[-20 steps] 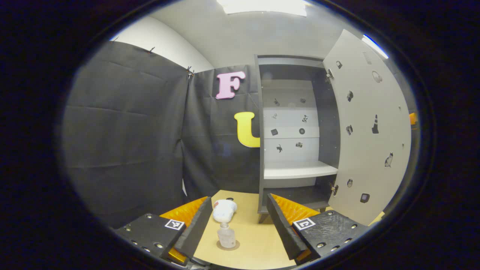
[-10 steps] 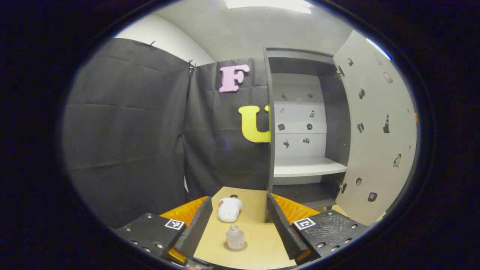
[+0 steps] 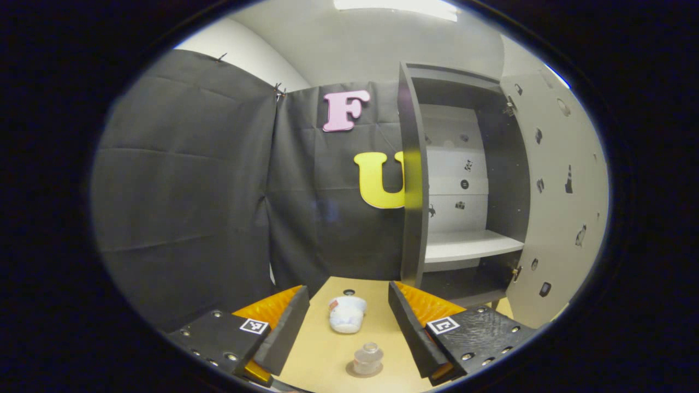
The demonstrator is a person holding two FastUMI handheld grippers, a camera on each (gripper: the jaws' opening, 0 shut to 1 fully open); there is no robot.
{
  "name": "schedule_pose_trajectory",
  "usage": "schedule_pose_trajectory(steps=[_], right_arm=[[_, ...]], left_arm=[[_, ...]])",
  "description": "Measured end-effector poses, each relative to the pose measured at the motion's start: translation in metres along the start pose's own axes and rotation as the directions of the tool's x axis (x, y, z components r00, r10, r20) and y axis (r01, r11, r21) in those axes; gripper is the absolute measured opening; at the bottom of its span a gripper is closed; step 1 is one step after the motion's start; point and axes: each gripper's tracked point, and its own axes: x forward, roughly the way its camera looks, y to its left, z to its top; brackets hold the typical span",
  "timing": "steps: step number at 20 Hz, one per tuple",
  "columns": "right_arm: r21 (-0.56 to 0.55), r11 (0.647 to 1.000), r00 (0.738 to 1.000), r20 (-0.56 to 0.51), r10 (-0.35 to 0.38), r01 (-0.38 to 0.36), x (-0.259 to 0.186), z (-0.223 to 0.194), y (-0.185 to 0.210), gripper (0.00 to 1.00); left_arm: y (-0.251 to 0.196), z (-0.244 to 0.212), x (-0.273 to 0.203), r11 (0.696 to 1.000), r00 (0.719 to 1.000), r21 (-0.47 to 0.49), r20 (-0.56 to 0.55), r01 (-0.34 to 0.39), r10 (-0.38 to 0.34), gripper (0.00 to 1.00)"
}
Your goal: Open the cabinet door with the right hand, grasp the bottle in the cabinet with the left hand and place it on the coaster, then close the cabinet door with the right hand.
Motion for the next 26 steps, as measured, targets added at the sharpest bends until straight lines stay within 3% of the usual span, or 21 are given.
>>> schedule_pose_trajectory(steps=[2,3,7,13,16,20,26], right_arm=[[0.018,1.000,1.000,-0.002,0.024,-0.024,0.011,-0.001,0.020,1.00],[0.019,0.999,0.999,0.001,0.032,-0.032,0.017,-0.001,0.029,0.96],[0.016,0.998,0.998,0.003,0.068,-0.069,0.039,-0.005,0.068,0.96],[-0.040,0.988,0.988,-0.039,0.148,-0.150,0.087,-0.026,0.132,0.96],[-0.016,0.984,0.982,-0.072,0.174,-0.176,0.107,-0.041,0.151,0.97],[0.014,0.992,0.989,-0.078,0.128,-0.127,0.110,-0.045,0.145,0.98],[0.024,0.999,0.994,-0.111,-0.023,0.026,0.080,-0.056,0.082,0.98]], left_arm=[[0.009,-0.009,0.008,0.999,1.000,0.042,-0.009,0.004,-0.004,0.87],[0.011,-0.013,0.011,0.999,1.000,0.050,-0.013,0.013,-0.012,0.87],[0.018,-0.022,0.023,0.998,0.998,0.015,-0.024,0.055,-0.054,0.88],[0.044,-0.025,0.040,0.998,0.998,0.006,-0.026,0.065,-0.065,0.87],[0.055,-0.027,0.046,0.997,0.997,-0.010,-0.037,0.073,-0.073,0.87],[0.050,-0.027,0.055,0.995,0.994,-0.025,-0.045,0.098,-0.099,0.88],[0.003,-0.007,0.053,0.985,0.986,-0.048,-0.010,0.169,-0.169,0.89]])
